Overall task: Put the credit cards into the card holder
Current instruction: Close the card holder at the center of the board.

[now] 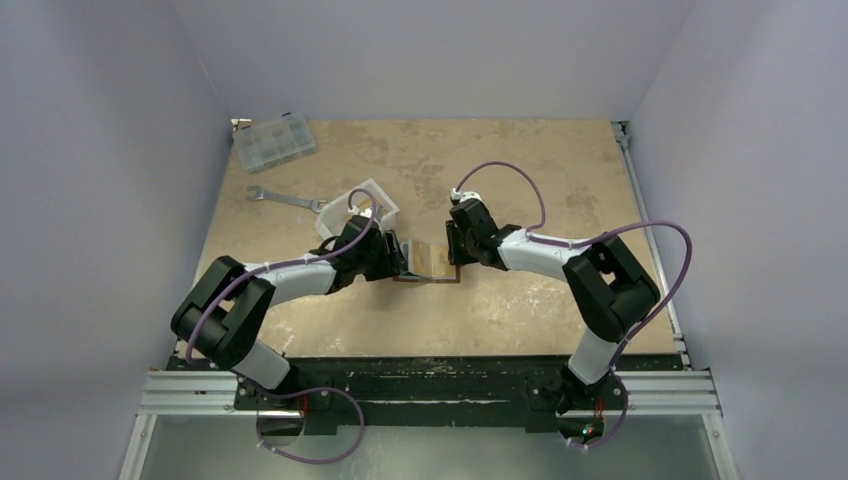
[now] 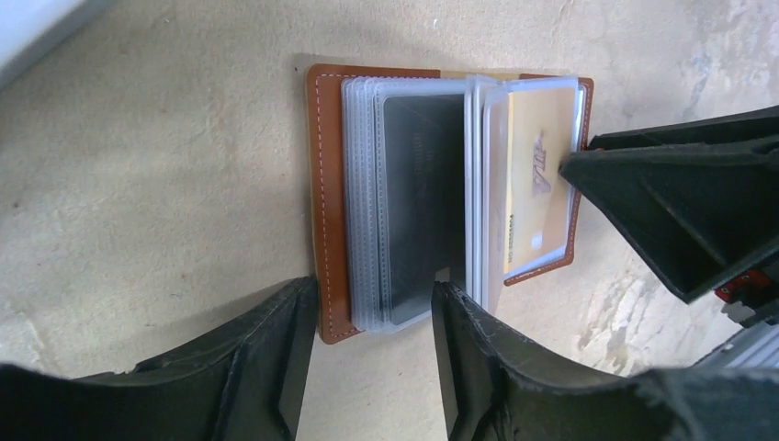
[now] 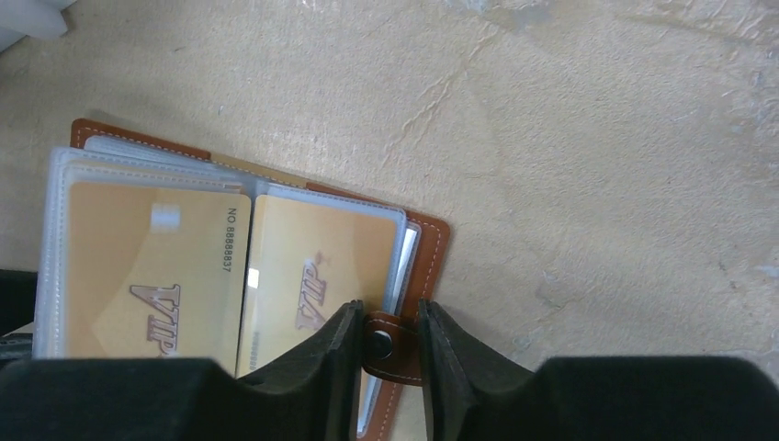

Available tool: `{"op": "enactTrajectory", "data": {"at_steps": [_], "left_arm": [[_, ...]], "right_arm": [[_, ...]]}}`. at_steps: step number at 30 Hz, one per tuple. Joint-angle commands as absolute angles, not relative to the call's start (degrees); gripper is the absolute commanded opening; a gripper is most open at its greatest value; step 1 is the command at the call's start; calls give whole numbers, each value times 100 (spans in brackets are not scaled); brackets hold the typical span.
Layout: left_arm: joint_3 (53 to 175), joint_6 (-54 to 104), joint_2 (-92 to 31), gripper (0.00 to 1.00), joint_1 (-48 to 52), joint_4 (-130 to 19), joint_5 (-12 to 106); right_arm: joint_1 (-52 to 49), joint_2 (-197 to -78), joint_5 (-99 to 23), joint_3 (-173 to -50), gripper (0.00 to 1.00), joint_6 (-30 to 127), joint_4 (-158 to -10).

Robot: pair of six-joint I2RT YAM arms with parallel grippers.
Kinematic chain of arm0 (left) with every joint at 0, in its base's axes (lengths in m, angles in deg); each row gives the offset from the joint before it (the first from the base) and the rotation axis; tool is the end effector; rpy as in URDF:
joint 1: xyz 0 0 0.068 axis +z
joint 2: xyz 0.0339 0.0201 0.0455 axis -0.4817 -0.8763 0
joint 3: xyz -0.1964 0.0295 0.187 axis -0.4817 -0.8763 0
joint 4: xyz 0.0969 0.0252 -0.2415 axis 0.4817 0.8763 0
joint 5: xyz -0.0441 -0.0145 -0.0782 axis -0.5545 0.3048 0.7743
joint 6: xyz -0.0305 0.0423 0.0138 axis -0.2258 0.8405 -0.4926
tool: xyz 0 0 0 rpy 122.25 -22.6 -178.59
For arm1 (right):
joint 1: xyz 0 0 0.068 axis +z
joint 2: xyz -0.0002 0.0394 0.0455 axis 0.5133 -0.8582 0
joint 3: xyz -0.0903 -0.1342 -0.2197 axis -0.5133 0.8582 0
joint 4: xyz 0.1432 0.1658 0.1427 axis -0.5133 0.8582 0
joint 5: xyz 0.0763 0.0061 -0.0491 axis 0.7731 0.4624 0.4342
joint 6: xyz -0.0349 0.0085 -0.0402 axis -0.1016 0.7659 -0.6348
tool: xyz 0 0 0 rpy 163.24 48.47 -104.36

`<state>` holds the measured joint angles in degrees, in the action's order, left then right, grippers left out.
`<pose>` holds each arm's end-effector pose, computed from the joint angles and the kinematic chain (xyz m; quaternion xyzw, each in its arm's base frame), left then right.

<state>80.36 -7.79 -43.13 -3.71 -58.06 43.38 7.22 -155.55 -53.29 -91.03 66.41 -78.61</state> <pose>0.2454 -0.1597 0.1511 -0.0812 0.9212 -0.2640 0.2740 0.2790 0.2123 0.1638 -0.0837 0.9344 0.1210 0.3243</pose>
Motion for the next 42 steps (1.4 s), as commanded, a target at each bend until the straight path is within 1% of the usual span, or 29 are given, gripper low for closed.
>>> {"op": "enactTrajectory", "data": {"at_steps": [1,7,10,20,22,26,32,34,35,40,42], "left_arm": [[7886,-1152,-4356,51,-389,-6459,4949],[8011,-1211,-3804,49,-404,-6676,5068],[8163,-1267,-3805,50,-426,-6722,5251],[8729,-1296,-4222,49,-753,-6911,5533],[8819,-1325,-4388,49,-788,-6986,5626],[8905,-1488,-4724,49,-845,-7343,5859],[8983,-1592,-5080,48,-880,-7483,6023],[8992,-1596,-5101,48,-879,-7488,6048],[8994,-1585,-5108,48,-881,-7485,6057],[9029,-1586,-5191,48,-879,-7486,6185],[9055,-1562,-5183,48,-882,-7457,6215]], "right_arm": [[735,-15568,-5080,-9031,31,6708,-8098],[727,-15640,-4951,-9013,21,6710,-8207],[731,-15678,-4817,-8998,17,6740,-8292],[683,-15554,-4533,-8822,14,6974,-8463],[649,-15463,-4529,-8752,11,7003,-8469],[493,-15349,-4528,-8637,10,7059,-8586],[223,-15053,-4442,-8383,20,7080,-8554],[170,-14943,-4406,-8324,28,7063,-8550],[150,-14893,-4405,-8300,30,7047,-8537],[71,-14713,-4500,-8198,31,6930,-8372],[59,-14580,-4502,-8124,37,6902,-8349]]}}
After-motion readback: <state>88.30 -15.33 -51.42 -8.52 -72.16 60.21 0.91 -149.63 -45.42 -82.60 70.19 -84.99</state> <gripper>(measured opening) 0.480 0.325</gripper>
